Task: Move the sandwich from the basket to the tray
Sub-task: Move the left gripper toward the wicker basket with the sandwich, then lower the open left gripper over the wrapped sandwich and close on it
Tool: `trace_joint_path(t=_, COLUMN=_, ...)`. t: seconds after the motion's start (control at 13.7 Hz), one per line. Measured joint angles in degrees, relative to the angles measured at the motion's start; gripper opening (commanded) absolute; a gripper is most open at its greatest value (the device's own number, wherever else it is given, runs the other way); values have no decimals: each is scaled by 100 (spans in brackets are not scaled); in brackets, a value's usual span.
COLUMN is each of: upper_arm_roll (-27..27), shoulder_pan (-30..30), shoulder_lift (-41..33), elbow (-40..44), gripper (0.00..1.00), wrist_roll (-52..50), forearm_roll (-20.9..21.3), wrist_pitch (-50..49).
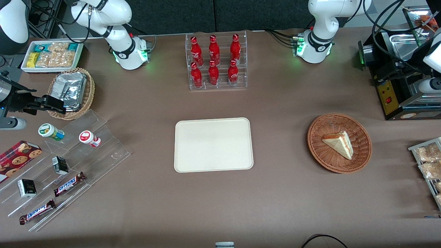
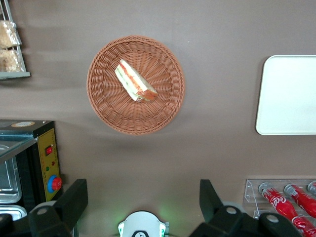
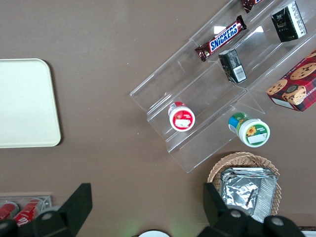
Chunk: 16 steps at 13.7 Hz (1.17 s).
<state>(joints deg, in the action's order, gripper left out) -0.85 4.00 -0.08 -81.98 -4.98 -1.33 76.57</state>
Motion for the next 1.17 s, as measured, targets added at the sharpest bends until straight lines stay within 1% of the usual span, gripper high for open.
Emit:
trace_joint_path(t=0.36, upper_arm_roll=77, shoulder_pan=3, shoulder_lift=39, elbow=24, gripper=100, wrist_roll=-1, forearm_roll=7, wrist_pitch=49)
trace_joint_path(t=0.66, upper_arm_roll=25, shoulder_pan=-39, shoulder_lift=336, elbow=-99, gripper=100, wrist_roll=-94, forearm_roll=30, wrist_pitch=153)
trace_joint_path(t=0.8, upper_arm_roll=-18, shoulder_pan=-149, shoulder_lift=517, elbow=-513, gripper=100, wrist_roll=-137, forearm_roll=32, wrist_pitch=683)
trace_joint_path(t=0.88, upper_arm_roll=-32, shoulder_pan=-190, shoulder_lift=572, elbow=-766, gripper=100, wrist_roll=-319, forearm_roll=32, wrist_pitch=1002)
trace_joint_path(t=1.17, upper_arm_roll=-35, shoulder_pan=-204, shoulder_lift=636, elbow=-1781, gripper=100, wrist_roll=-1604, forearm_roll=32, wrist_pitch=2416)
